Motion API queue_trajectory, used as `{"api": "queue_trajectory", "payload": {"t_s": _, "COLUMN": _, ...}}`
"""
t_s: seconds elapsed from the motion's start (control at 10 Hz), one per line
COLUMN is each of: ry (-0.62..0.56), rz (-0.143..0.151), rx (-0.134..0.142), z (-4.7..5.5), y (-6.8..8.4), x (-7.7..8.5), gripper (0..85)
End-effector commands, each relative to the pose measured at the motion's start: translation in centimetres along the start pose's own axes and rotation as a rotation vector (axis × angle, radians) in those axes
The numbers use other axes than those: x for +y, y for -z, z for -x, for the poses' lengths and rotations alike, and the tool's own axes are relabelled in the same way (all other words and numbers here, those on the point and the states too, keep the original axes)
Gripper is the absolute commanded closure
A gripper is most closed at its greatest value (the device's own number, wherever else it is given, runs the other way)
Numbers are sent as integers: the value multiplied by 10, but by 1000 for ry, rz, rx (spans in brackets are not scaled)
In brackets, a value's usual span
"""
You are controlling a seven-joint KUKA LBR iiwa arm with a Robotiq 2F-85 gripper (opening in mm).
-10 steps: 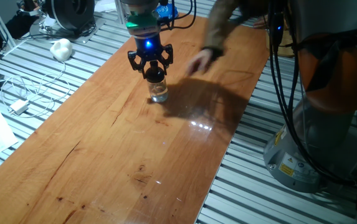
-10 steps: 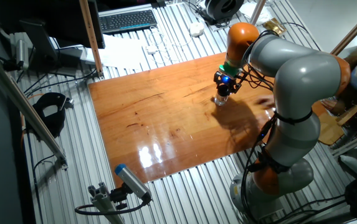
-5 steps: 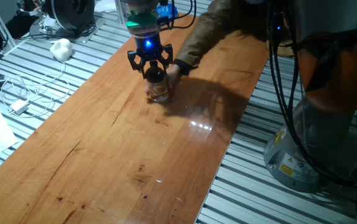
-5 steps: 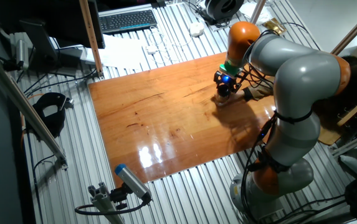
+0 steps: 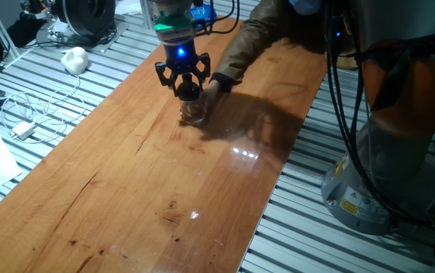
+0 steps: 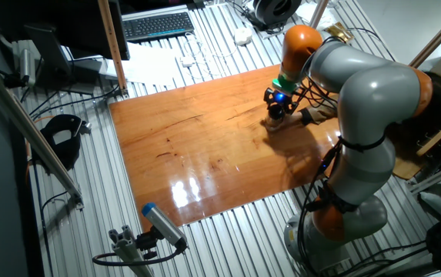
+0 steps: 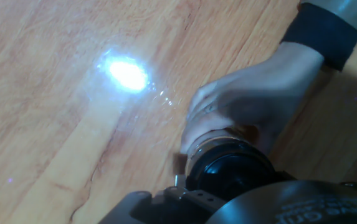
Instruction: Unscrew the lid from the jar
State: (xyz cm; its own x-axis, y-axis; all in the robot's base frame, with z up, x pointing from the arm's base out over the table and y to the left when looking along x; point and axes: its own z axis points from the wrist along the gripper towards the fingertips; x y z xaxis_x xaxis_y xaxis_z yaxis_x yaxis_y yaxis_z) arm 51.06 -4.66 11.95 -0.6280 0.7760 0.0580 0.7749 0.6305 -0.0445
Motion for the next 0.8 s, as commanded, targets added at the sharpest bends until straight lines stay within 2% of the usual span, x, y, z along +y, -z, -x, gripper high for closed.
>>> {"api": "queue_trajectory", "payload": {"t_s": 0.0, "ry": 40, "rz": -2, "rx": -4, "z": 0, "y": 0, "x": 0, "gripper": 340}}
{"api": "queue_trajectory", "payload": {"t_s": 0.2, "ry": 134, "rz": 0, "rx": 1, "z": 0, "y": 0, "x": 0, "gripper": 340}}
{"api": "queue_trajectory", "payload": {"t_s": 0.4, "ry": 258, "rz": 37, "rx": 21, "z": 0, "y": 0, "x": 1, "gripper": 340}}
{"api": "queue_trajectory", "payload": {"t_s": 0.5, "ry": 300, "rz": 43, "rx": 23, "z": 0, "y": 0, "x": 1, "gripper": 340}}
{"api": "queue_trajectory", "payload": {"t_s": 0.7, "ry": 364, "rz": 26, "rx": 9, "z": 0, "y": 0, "x": 1, "gripper": 340}}
